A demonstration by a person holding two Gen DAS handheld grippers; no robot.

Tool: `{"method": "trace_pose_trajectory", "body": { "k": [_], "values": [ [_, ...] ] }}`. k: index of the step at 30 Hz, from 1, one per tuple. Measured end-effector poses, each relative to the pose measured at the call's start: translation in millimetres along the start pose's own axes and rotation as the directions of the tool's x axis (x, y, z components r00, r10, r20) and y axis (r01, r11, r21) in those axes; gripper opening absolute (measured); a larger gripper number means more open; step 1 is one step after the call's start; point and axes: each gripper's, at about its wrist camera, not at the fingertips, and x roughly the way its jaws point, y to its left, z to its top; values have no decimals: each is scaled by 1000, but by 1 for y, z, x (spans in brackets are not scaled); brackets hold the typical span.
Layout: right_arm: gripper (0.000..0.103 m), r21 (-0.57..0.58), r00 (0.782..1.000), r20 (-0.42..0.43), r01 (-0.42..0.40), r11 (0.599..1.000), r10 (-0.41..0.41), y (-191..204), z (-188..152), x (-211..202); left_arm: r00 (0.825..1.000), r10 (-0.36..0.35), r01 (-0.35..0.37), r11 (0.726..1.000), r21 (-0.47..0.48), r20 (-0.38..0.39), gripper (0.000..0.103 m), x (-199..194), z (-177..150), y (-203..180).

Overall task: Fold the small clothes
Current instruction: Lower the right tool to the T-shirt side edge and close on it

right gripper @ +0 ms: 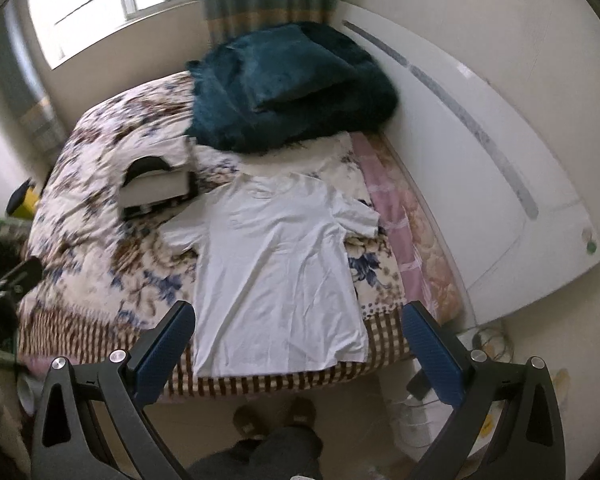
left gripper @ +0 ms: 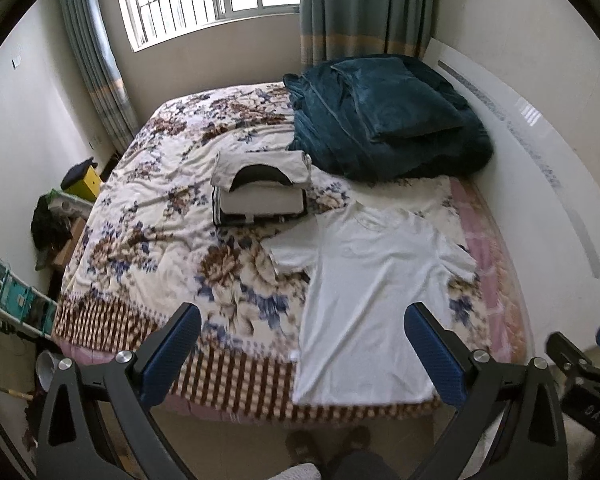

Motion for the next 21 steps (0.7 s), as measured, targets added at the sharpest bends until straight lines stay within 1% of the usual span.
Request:
{"method": "trace_pose_trajectory", "body": {
  "k": [2, 5, 6, 7, 8, 11, 12, 13, 15, 16, 17, 18, 19, 20, 21],
  "values": [
    [103, 49, 999, -26, 21, 999, -19, -10, 7, 37, 1000, 12, -12, 1000, 6, -5, 103, 25, -5, 2],
    [103, 126, 997, -65, 53, 991, -45, -30, 24, 104, 999, 21, -20, 1000, 14, -44, 103, 84, 3, -19],
    [103, 150, 996, -75, 64, 987, -53, -39, 30, 129, 997, 34, -32, 999, 23, -72, 103, 113, 8, -33],
    [103, 171, 993, -92, 85, 982, -70, -49, 37, 157, 995, 37, -35, 999, 26, -88, 103, 127, 8, -38],
    [103, 188, 991, -109, 93, 978, -74, -58, 42, 182, 993, 40, -37, 999, 27, -115, 103, 156, 11, -51],
    [103, 263, 986, -156, 94, 960, -54, -89, 58, 261, 983, 59, -54, 998, 35, -173, 103, 213, 12, -70],
    [103, 304, 984, -176, 81, 949, -28, -103, 63, 295, 979, 70, -63, 997, 41, -189, 103, 239, 12, -80],
    [103, 333, 983, -185, 73, 940, -11, -113, 67, 320, 976, 85, -77, 996, 48, -202, 103, 257, 10, -86],
    [103, 410, 975, -223, 77, 909, 18, -141, 69, 387, 963, 96, -87, 995, 46, -254, 103, 312, 5, -103],
    [103, 442, 972, -232, 79, 893, 29, -153, 68, 417, 957, 97, -89, 995, 42, -273, 103, 328, 1, -106],
    [103, 466, 969, -245, 86, 881, 35, -162, 65, 439, 945, 94, -88, 996, 33, -315, 103, 361, -5, -113],
    [103, 511, 965, -257, 84, 855, 58, -178, 61, 473, 937, 91, -86, 996, 29, -338, 103, 382, -9, -117],
    [103, 549, 964, -257, 82, 832, 74, -189, 58, 499, 929, 92, -88, 996, 28, -359, 103, 402, -14, -122],
    [100, 586, 963, -254, 84, 806, 85, -201, 52, 523, 922, 93, -89, 996, 28, -376, 103, 424, -19, -127],
    [95, 624, 963, -248, 77, 778, 104, -212, 48, 546, 914, 100, -94, 995, 34, -393, 103, 451, -26, -133]
  ]
}}
